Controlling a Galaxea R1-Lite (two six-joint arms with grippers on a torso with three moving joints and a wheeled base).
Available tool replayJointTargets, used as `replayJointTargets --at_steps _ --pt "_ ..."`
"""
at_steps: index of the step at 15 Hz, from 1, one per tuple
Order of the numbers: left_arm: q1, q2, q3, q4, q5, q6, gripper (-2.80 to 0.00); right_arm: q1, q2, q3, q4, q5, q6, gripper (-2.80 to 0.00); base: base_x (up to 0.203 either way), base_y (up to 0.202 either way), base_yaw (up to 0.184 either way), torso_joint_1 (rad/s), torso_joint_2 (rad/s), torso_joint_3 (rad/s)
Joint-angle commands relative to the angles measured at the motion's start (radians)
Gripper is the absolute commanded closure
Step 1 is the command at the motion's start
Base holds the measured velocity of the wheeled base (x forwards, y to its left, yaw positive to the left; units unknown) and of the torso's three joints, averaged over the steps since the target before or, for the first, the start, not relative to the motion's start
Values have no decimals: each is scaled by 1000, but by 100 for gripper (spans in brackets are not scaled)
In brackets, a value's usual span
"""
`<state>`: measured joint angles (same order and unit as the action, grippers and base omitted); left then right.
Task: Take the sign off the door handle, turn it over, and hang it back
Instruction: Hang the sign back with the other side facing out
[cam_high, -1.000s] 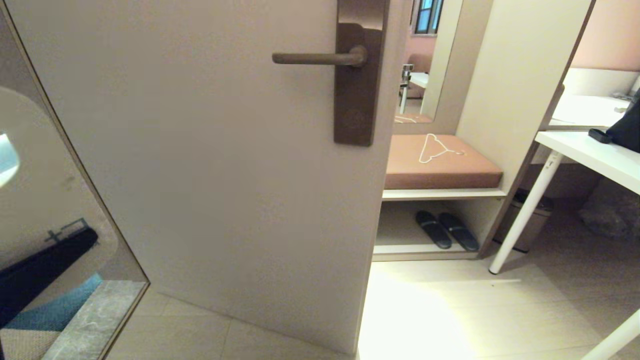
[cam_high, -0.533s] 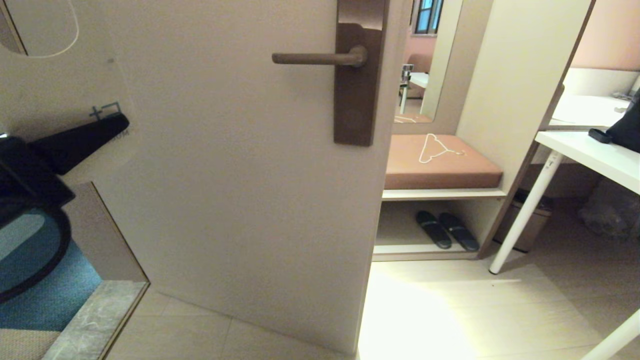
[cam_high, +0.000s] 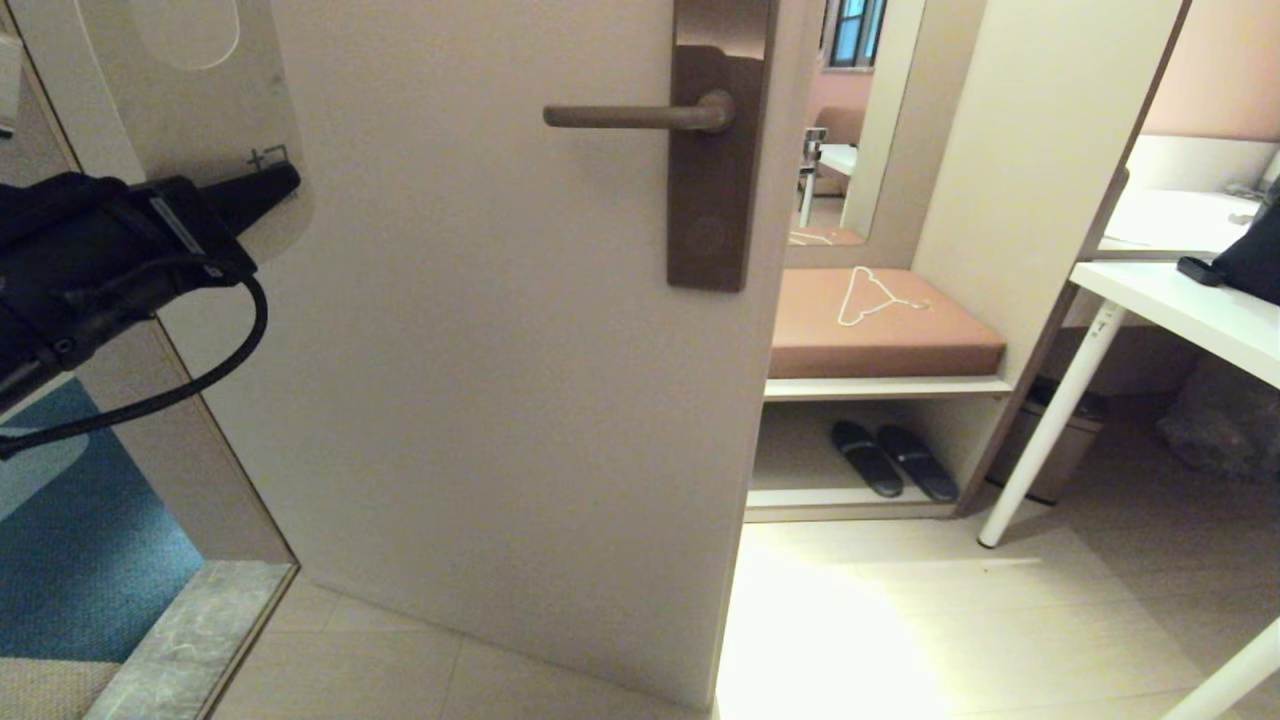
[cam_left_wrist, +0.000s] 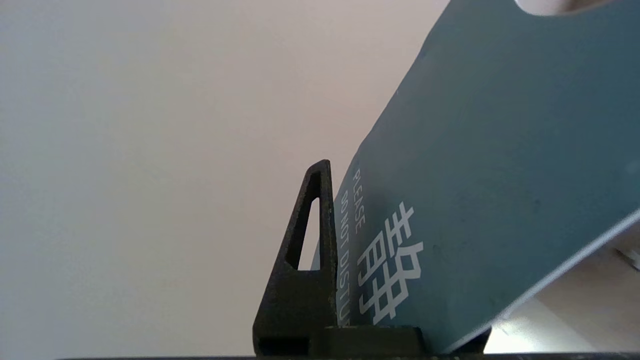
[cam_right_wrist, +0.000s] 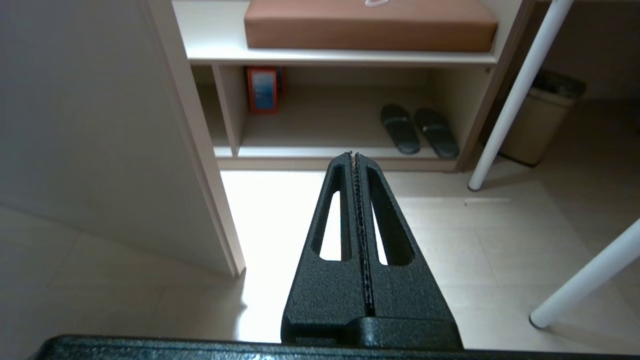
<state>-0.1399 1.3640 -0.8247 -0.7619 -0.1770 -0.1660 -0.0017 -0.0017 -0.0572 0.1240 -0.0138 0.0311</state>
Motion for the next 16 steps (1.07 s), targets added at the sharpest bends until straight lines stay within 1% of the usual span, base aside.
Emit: replayJointTargets --at_steps 1,3,4,6,8,16 --pt "26 69 -56 -5 -2 -2 0 0 2 20 -44 0 0 0 0 0 0 0 0 0" --pt "60 126 -125 -4 -5 -1 0 0 2 44 -102 -2 0 0 0 0 0 0 0 0" --pt "83 150 -140 -5 -21 -2 0 0 2 51 -122 -2 1 0 0 0 0 0 0 0" --pt "124 181 -169 -5 -77 -2 0 0 2 54 -133 -2 0 0 0 0 0 0 0 0" --pt "132 198 -188 -5 -84 -1 0 -1 2 57 -136 -2 0 0 0 0 0 0 0 0" --pt "129 190 -189 -6 -88 -3 0 0 2 57 -135 -2 0 0 0 0 0 0 0 0"
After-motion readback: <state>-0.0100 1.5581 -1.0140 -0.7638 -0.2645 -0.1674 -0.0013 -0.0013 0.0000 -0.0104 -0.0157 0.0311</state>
